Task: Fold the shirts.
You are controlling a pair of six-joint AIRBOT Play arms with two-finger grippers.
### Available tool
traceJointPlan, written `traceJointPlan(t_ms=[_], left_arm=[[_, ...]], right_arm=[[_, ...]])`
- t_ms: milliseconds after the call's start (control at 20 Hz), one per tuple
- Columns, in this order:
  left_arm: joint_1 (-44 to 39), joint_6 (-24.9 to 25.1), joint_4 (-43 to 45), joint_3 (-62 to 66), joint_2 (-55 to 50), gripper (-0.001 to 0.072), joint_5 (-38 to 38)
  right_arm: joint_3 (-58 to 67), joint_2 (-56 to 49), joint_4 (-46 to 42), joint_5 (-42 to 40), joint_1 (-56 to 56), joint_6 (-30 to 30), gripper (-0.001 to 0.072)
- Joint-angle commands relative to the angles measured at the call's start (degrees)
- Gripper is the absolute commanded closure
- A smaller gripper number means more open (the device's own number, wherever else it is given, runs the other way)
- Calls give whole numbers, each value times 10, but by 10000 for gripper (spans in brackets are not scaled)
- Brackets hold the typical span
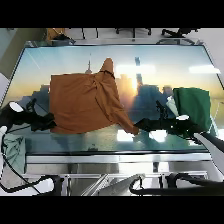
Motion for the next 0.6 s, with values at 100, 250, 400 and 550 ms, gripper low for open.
traceJointPlan(t_ms=[100,250,400,550], left_arm=[[51,38,-1,77,1,483,-108],[81,49,-1,44,0,202,-77],[98,62,-2,14,-31,201,-44],[101,81,-22,12,-85,201,-49]], right_arm=[[3,0,5,-4,1,-4,374],[3,0,5,-5,1,-4,374],[3,0,5,-5,1,-4,374],[3,0,5,-5,1,-4,374]])
